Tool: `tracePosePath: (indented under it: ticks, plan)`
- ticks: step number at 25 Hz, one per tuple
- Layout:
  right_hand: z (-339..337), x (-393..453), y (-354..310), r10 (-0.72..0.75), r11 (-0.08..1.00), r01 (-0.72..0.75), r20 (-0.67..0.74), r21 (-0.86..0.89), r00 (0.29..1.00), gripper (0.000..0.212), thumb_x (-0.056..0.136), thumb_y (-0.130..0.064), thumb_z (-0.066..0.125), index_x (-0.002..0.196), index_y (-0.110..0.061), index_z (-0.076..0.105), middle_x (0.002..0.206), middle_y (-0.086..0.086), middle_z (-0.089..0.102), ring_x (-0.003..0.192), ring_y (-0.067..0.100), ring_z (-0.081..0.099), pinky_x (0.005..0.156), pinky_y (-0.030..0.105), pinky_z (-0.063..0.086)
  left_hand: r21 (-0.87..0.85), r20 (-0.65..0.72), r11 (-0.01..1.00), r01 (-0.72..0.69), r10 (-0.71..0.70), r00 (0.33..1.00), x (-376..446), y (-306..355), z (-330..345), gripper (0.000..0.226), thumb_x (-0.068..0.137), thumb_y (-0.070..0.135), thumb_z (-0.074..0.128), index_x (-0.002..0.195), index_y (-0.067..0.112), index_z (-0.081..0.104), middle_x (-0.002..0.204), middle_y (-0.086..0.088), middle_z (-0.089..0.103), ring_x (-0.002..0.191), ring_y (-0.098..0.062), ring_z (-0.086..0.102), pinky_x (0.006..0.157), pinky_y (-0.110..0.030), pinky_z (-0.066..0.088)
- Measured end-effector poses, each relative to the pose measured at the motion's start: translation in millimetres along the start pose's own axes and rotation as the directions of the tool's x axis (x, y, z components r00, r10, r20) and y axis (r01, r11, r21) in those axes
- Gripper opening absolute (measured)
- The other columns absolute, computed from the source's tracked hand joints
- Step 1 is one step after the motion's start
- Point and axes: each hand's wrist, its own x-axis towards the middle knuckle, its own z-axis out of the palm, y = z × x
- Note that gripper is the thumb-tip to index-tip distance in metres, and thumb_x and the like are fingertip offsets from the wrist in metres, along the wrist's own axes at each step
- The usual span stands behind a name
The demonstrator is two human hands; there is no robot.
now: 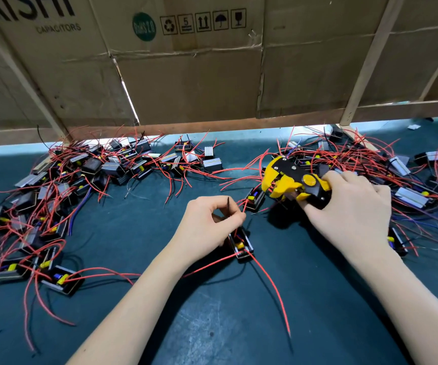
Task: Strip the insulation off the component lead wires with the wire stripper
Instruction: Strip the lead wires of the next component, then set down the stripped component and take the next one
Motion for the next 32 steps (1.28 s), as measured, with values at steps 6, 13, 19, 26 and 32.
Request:
tracePosePath:
  ticks: [6, 13, 19, 26, 32]
  plan:
    - [-6, 8, 7, 0.123, 0.978, -0.128, 0.04, 0.166, 0.992, 0.042, 0.075, -0.052, 0.066, 0.096, -0.016, 0.067, 0.089, 0.008, 0.066, 0.092, 0.035, 0.062, 0.08, 0.043, 0.04, -0.256, 0.167, 0.965, -0.049, 0.094, 0.982, 4, -4, 7, 0.062, 0.094, 0.005, 0.061, 0.147, 0.021, 0.031, 0.129, 0.0, 0.058, 0.12, -0.011, 0.058, 0.101, -0.023, 0.046]
    - [-11, 7, 4, 0.103, 0.957, -0.104, 0.018, 0.27, 0.995, 0.033, 0.077, -0.051, 0.073, 0.084, -0.021, 0.062, 0.08, 0.001, 0.06, 0.087, 0.034, 0.061, 0.078, 0.043, 0.044, 0.449, -0.518, 0.845, 0.29, -0.018, 0.855, 15, -34, -51, 0.019, 0.087, 0.017, 0.065, 0.106, 0.015, 0.06, 0.102, -0.003, 0.064, 0.098, -0.023, 0.057, 0.083, -0.039, 0.048]
    - [-15, 7, 1, 0.023, 0.869, 0.029, -0.098, 0.494, 0.995, 0.026, 0.078, -0.04, 0.073, 0.08, -0.017, 0.061, 0.074, 0.001, 0.058, 0.074, 0.028, 0.056, 0.073, 0.046, 0.047, 0.644, -0.471, 0.563, 0.518, -0.242, 0.848, 14, -52, -67, 0.029, 0.1, 0.026, 0.05, 0.112, 0.001, 0.059, 0.119, -0.021, 0.055, 0.117, -0.038, 0.041, 0.09, -0.045, 0.04]
    - [-17, 5, -4, -0.104, 0.778, 0.224, -0.231, 0.587, 0.967, 0.019, 0.071, -0.025, 0.072, 0.08, -0.012, 0.061, 0.072, -0.001, 0.053, 0.068, 0.021, 0.047, 0.064, 0.043, 0.044, 0.357, -0.505, 0.907, 0.225, -0.015, 0.863, 14, -39, -69, 0.004, 0.097, 0.009, 0.053, 0.099, 0.005, 0.053, 0.089, -0.014, 0.064, 0.082, -0.032, 0.065, 0.08, -0.042, 0.048]
    - [-18, 5, -2, -0.034, 0.732, 0.21, -0.273, 0.648, 0.961, 0.024, 0.074, -0.032, 0.062, 0.083, -0.01, 0.061, 0.075, 0.0, 0.051, 0.069, 0.013, 0.04, 0.068, 0.02, 0.038, -0.116, -0.061, 0.993, -0.029, 0.022, 0.998, 3, 2, -56, 0.025, 0.083, -0.009, 0.053, 0.079, 0.01, 0.07, 0.056, -0.012, 0.058, 0.048, -0.015, 0.056, 0.055, -0.02, 0.045]
